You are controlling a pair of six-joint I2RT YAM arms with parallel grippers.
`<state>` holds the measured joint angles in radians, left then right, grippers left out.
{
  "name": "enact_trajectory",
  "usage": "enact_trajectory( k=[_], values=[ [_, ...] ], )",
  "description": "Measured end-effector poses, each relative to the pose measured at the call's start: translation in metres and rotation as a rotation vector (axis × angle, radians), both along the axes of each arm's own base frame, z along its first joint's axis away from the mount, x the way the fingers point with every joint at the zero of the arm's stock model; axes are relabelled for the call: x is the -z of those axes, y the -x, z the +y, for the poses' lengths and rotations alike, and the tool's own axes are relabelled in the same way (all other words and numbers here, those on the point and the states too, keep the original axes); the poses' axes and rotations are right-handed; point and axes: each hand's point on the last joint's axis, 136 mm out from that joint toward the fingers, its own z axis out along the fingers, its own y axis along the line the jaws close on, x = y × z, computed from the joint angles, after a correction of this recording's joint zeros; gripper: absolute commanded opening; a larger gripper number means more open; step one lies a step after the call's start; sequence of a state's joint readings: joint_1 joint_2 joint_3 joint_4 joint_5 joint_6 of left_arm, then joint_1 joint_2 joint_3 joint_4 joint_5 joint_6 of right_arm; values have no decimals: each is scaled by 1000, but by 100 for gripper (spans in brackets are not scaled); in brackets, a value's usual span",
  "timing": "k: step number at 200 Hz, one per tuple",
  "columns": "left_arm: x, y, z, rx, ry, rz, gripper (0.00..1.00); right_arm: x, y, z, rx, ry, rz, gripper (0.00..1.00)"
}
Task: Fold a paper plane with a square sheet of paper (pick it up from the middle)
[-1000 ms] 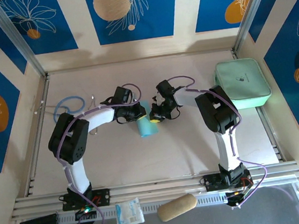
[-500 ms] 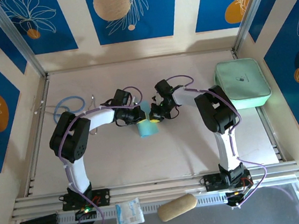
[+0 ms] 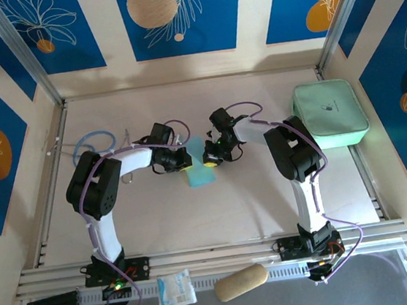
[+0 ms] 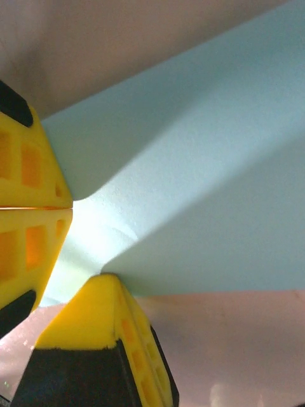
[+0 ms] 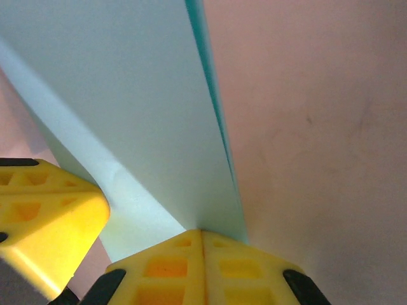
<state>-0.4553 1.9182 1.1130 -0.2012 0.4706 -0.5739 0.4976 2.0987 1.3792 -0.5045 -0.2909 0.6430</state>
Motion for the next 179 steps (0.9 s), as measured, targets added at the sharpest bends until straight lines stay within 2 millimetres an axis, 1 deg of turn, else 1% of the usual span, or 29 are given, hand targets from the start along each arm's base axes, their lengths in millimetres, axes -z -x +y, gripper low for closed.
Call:
enact_trajectory(
  k=[31,82,100,120,136,150,164,179],
  values=[
    [7,3,7,4,-29,1,8,0,0,0,2,5,-1,8],
    [7,4,11,20,-30,-24,8,0,0,0,3,9,-1,8],
    [7,6,20,8,-33,-24,8,1,0,0,3,10,-1,8],
    [5,7,36,-26,-48,-9,9,0,0,0,3,10,-2,8],
    [-1,7,39,-38,-43,-16,9,0,0,0,2,11,-2,8],
    [-10,5,34,-37,-26,-43,9,0,0,0,0,13,-4,8],
    [-17,6,18,-11,-7,-72,9,0,0,0,-1,14,-3,8],
    [-20,8,3,14,11,-93,9,1,0,0,-1,14,-3,8]
  ],
)
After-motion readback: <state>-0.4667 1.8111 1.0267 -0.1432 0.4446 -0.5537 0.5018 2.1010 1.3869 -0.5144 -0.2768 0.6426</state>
